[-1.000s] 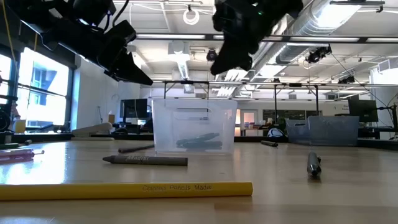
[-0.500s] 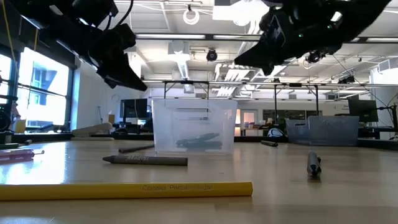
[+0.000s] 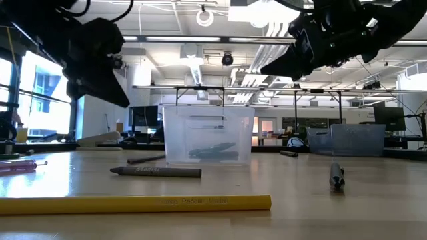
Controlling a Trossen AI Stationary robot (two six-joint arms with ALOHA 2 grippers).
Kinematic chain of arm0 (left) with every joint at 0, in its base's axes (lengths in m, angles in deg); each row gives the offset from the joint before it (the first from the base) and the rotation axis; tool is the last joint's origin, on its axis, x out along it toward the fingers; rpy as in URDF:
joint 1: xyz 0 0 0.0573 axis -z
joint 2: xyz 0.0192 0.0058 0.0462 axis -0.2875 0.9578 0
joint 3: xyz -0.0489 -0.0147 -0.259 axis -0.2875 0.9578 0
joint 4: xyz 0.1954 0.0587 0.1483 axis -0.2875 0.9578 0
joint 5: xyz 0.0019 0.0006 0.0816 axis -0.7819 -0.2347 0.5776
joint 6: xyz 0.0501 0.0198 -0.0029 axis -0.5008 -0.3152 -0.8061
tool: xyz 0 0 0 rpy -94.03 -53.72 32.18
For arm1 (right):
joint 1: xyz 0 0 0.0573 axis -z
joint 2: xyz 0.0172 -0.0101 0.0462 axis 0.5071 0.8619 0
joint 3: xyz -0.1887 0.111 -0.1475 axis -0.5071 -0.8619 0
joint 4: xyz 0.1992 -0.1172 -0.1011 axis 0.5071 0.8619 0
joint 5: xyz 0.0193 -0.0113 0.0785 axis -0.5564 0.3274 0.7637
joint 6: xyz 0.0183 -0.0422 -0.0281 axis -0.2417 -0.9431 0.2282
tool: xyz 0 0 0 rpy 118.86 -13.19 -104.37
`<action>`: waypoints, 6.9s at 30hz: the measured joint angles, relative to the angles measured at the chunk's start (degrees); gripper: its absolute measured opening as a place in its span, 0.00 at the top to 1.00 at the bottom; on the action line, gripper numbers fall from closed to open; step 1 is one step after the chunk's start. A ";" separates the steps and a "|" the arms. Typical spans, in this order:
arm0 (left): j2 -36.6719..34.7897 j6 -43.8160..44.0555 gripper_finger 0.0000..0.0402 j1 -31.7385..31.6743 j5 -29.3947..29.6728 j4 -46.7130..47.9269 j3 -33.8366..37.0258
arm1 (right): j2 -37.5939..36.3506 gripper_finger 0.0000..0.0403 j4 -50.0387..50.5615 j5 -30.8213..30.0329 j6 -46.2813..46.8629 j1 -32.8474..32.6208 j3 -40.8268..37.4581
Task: Sort crayons/erasers/pens/pencils in bins
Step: Put the blue color pencil into the top transparent bin
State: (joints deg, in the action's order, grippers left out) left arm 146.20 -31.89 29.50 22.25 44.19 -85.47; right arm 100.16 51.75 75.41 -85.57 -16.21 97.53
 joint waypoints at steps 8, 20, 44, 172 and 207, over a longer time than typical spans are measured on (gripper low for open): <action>12.47 7.62 0.92 5.40 4.44 -11.13 0.08 | -0.20 1.00 1.37 0.00 0.12 0.00 0.00; 22.09 12.48 0.64 5.76 6.82 -16.54 -0.16 | -0.20 1.00 1.26 0.00 0.07 0.00 0.00; 32.53 3.95 0.64 5.10 13.03 -6.31 -9.06 | -0.18 1.00 1.33 0.00 -1.41 -0.04 0.00; 43.11 -90.23 0.93 -58.67 -35.23 30.74 -39.61 | -0.16 1.00 3.84 0.87 -0.56 -0.06 0.00; 40.20 -84.69 0.99 -53.93 -34.47 31.25 -39.09 | -0.16 1.00 3.89 0.92 -0.35 -0.07 0.00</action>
State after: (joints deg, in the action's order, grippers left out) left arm 186.40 -116.58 -24.43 -12.22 75.44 -124.56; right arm 100.00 55.64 76.32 -85.92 -16.28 97.53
